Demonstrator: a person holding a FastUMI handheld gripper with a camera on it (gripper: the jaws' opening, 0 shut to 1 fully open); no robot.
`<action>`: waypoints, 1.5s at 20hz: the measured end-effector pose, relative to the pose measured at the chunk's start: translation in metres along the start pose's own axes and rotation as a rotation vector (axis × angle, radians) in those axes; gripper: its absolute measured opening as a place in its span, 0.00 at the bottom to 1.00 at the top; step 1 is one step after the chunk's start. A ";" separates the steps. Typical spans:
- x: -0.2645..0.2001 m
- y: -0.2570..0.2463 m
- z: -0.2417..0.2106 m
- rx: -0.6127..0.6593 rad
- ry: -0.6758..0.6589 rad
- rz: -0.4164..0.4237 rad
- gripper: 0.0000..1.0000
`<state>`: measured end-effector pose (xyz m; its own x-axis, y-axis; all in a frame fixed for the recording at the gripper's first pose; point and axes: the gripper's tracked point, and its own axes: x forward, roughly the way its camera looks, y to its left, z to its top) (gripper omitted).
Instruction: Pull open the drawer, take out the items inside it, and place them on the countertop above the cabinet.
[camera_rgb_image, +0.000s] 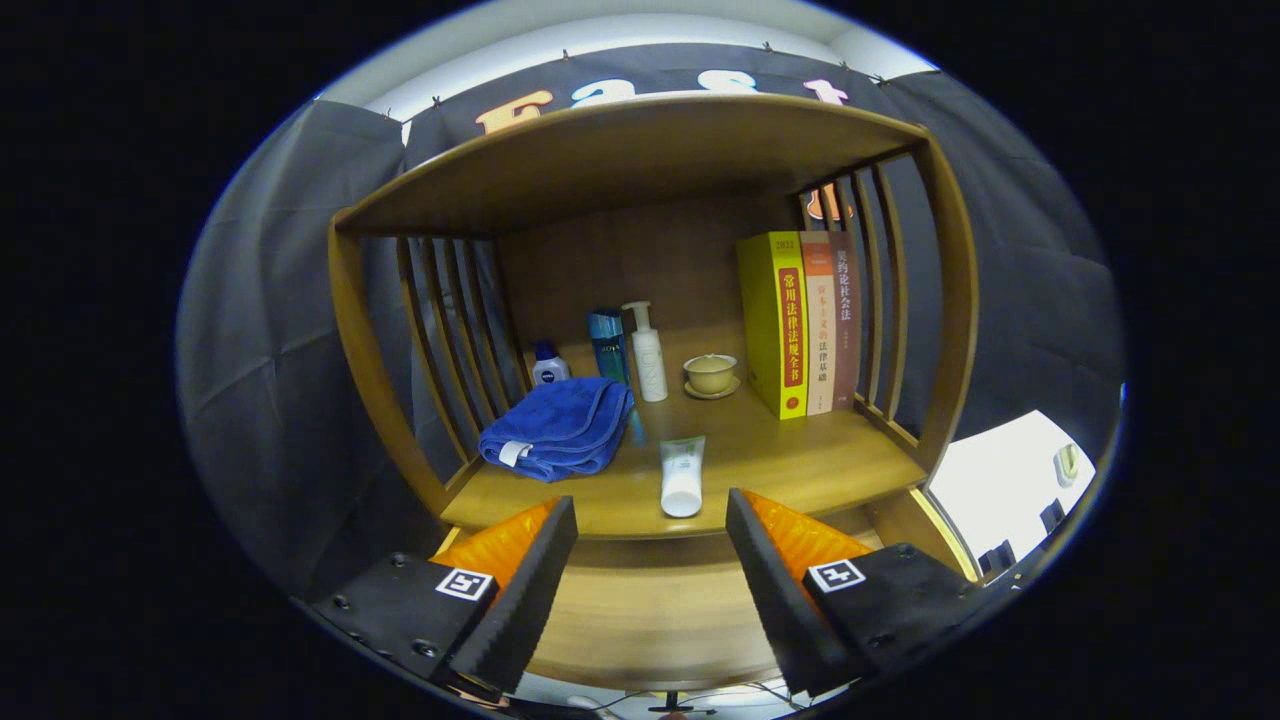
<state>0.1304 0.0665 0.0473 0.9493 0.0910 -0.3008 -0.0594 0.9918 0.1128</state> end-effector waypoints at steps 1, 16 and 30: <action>-0.007 -0.001 -0.004 -0.002 -0.013 -0.006 0.99; -0.064 -0.011 -0.118 -0.008 0.028 -0.056 0.99; -0.054 -0.020 -0.173 -0.027 0.056 -0.092 0.99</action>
<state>0.0271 0.0567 -0.1030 0.9324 0.0039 -0.3613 0.0178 0.9982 0.0566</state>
